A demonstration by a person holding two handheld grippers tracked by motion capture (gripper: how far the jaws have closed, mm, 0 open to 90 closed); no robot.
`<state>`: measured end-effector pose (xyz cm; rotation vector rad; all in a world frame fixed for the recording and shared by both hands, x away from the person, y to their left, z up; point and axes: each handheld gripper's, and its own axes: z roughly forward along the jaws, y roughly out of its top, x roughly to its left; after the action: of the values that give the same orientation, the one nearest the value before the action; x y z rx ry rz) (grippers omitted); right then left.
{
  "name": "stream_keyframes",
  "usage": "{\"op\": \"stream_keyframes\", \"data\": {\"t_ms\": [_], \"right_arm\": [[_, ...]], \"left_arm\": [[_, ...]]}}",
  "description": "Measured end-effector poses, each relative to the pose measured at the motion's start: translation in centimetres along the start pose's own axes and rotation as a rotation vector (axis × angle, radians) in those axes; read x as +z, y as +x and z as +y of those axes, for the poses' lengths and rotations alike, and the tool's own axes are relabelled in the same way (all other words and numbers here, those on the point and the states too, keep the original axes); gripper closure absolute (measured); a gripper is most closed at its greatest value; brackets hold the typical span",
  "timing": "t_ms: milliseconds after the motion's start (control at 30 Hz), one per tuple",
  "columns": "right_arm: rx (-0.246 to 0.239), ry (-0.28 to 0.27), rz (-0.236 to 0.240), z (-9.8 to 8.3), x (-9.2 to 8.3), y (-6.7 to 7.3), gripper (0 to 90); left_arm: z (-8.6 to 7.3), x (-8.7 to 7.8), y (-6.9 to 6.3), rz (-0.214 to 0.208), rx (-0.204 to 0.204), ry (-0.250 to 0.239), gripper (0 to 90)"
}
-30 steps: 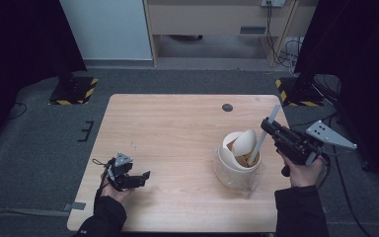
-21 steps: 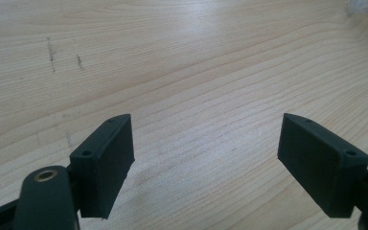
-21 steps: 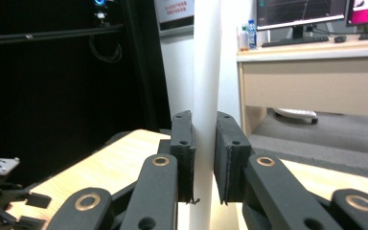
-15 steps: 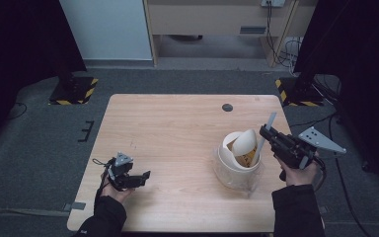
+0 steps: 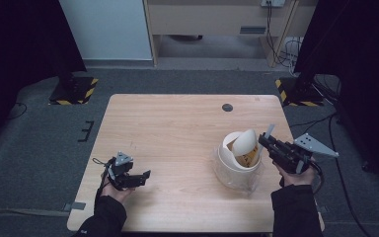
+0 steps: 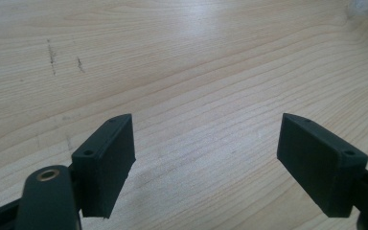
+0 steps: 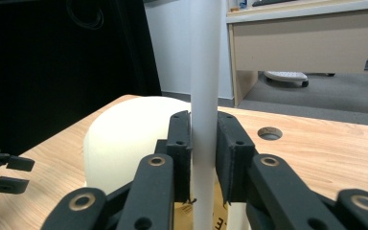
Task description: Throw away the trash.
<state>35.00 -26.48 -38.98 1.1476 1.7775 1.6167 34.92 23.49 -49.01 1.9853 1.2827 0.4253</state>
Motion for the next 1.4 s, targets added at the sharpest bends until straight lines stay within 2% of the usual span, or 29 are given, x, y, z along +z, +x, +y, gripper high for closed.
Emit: {"op": "stream_keyframes", "data": {"t_ms": [267,300,333,367,400,433,467,500,533,567,667,733,767,867,967,1100,1133,1333,1400], "right_arm": [[0.006,-0.017,-0.013,0.3,-0.8,-0.7,65.0],[0.009,-0.026,-0.018,0.3,-1.0,-0.8,62.1],[0.024,-0.058,-0.032,0.4,-1.4,-1.2,52.4],[0.024,-0.058,-0.032,0.4,-1.4,-1.2,52.4],[0.044,-0.105,-0.048,0.5,-1.8,-1.7,43.3],[0.044,-0.105,-0.048,0.5,-1.8,-1.7,43.3],[0.067,-0.150,-0.068,0.5,-2.3,-2.3,36.6],[0.067,-0.150,-0.068,0.5,-2.3,-2.3,36.6],[0.084,-0.172,-0.090,0.4,-2.8,-2.9,32.9],[0.084,-0.172,-0.090,0.4,-2.8,-2.9,32.9],[0.094,-0.180,-0.135,-0.2,-3.1,-3.8,29.4],[0.096,-0.149,-0.172,-1.1,-3.0,-4.7,26.1],[0.096,-0.149,-0.172,-1.1,-3.0,-4.7,26.1],[0.076,-0.096,-0.209,-2.2,-2.5,-5.2,23.2],[0.082,-0.047,-0.226,-3.3,-1.9,-5.7,19.9],[0.079,0.050,-0.256,-5.0,-1.0,-6.6,17.1],[0.085,0.099,-0.275,-5.8,-0.6,-7.1,15.0],[0.099,0.195,-0.296,-7.4,0.1,-8.1,9.8],[0.080,0.242,-0.305,-7.9,0.4,-8.3,8.8]], "left_arm": [[0.0,0.0,0.0,-0.003,0.003,0.001,20.4],[0.0,-0.1,0.1,-0.001,0.000,-0.001,20.4],[0.1,-0.1,0.3,0.002,-0.001,-0.005,20.4],[0.1,-0.1,0.3,0.002,-0.001,-0.005,20.4],[0.1,-0.1,0.6,0.016,-0.005,-0.004,20.3],[0.1,-0.1,0.6,0.016,-0.005,-0.004,20.2],[0.0,-0.1,1.1,0.026,-0.013,0.004,20.2],[0.0,-0.1,1.1,0.026,-0.013,0.004,20.1],[0.0,0.0,1.4,0.032,-0.019,0.005,20.1],[-0.1,0.0,1.6,0.036,-0.026,0.007,20.1],[-0.2,0.0,2.2,0.048,-0.040,0.013,20.0],[-0.2,0.0,2.5,0.051,-0.041,0.016,20.0],[-0.2,0.0,2.5,0.051,-0.041,0.016,20.0],[-0.2,0.1,2.8,0.054,-0.044,0.016,19.9],[-0.3,0.2,3.0,0.052,-0.032,0.021,18.9],[-0.5,0.5,3.3,0.045,-0.019,0.043,17.8],[-0.6,0.7,3.5,0.042,-0.017,0.050,17.3],[-0.9,1.0,4.0,0.064,0.007,0.074,14.2],[-1.0,1.2,4.1,0.070,0.008,0.085,13.5]]}}
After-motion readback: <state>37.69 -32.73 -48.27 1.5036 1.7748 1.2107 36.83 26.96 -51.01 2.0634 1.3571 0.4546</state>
